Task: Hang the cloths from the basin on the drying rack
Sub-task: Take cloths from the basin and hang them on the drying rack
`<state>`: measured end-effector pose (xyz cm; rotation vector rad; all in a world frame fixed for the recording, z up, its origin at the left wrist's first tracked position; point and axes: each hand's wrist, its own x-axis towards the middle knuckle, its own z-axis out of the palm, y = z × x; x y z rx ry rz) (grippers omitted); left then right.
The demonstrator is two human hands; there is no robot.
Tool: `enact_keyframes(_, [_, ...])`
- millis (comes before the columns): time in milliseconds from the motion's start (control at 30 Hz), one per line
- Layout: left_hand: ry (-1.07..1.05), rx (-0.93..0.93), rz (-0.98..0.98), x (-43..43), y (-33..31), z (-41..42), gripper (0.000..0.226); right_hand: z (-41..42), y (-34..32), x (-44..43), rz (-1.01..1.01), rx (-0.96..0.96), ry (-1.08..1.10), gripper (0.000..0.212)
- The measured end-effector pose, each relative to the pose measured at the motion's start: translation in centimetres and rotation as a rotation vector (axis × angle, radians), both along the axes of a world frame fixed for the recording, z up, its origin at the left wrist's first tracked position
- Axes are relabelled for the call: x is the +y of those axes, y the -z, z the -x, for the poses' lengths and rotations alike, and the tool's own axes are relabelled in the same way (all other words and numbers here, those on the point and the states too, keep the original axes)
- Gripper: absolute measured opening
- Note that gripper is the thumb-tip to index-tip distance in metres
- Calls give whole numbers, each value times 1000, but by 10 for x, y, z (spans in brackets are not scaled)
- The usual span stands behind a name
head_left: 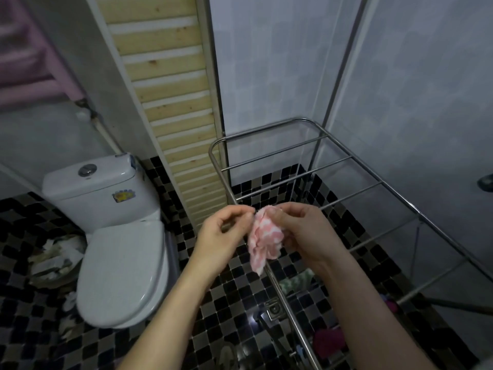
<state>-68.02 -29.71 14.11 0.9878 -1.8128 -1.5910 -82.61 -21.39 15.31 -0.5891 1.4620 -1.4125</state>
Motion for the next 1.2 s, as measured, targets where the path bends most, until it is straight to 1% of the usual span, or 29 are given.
enact_keyframes(67, [92, -53, 53, -1, -6, 6, 17, 3, -3, -3, 13, 72, -48, 20])
enact_keyframes(133, [98, -89, 84, -4, -8, 12, 13, 8, -6, -5, 2, 137, -93, 22])
enact_keyframes(200, [62, -21, -1, -11, -9, 15, 17, 15, -7, -5, -31, 171, -80, 25])
enact_keyframes(267, [23, 115, -148, -20, -9, 16, 13, 26, -5, -4, -67, 192, -8, 29])
enact_keyframes(300, [6, 182, -206, -23, -11, 16, 9, 30, -3, -2, -98, 242, 21, 32])
enact_keyframes(333, [3, 219, -238, -27, -12, 17, 8, 35, -2, 0, -130, 336, 32, 34])
enact_keyframes(400, [38, 226, -245, -31, -15, 20, 12, 39, -2, 2, -162, 538, -9, 34])
enact_keyframes(433, [66, 214, -237, -31, -17, 23, 14, 40, -4, 3, -139, 559, -80, 37])
enact_keyframes(467, [96, 207, -232, -30, -19, 26, 16, 40, -6, 2, -87, 494, -163, 43])
enact_keyframes(500, [124, 195, -224, -28, -22, 30, 18, 38, -8, 0, -23, 369, -229, 48])
enact_keyframes(567, [159, 147, -155, -24, -26, 36, 18, 32, -7, -3, 102, 155, -263, 48])
enact_keyframes(633, [159, 75, -43, -25, -29, 41, 13, 30, -7, -6, 153, 115, -156, 30])
enact_keyframes(700, [165, -11, 80, -29, -30, 41, 10, 33, -6, -7, 126, 175, -25, 11])
enact_keyframes(733, [186, -64, 145, -31, -30, 41, 10, 38, -5, -6, 109, 226, 8, 6])
enact_keyframes(833, [351, -309, 358, -35, -30, 42, 8, 50, -9, -2, 95, 418, 6, 4])
enact_keyframes(900, [447, -495, 552, -34, -28, 48, 8, 55, -13, 0, 90, 540, -5, 5])
enact_keyframes(933, [445, -554, 628, -34, -24, 50, 13, 58, -14, 1, 78, 591, 2, 6])
enact_keyframes(967, [411, -580, 660, -33, -20, 52, 16, 62, -14, 2, 63, 638, 25, 7])
enact_keyframes(1000, [364, -577, 638, -33, -16, 55, 17, 69, -14, 4, 49, 679, 62, 8])
enact_keyframes(1067, [262, -469, 457, -33, -7, 56, 15, 83, -14, 10, 3, 735, 95, 5])
enact_keyframes(1100, [220, -390, 349, -33, -3, 56, 17, 91, -14, 14, -55, 777, 58, 6])
enact_keyframes(1133, [193, -324, 263, -32, 0, 56, 17, 99, -11, 17, -141, 853, -20, 14])
enact_keyframes(1167, [176, -275, 210, -32, 4, 56, 15, 106, -8, 20, -231, 947, -114, 21])
enact_keyframes(1200, [165, -248, 187, -30, 7, 55, 12, 111, -3, 22, -298, 1028, -185, 22])
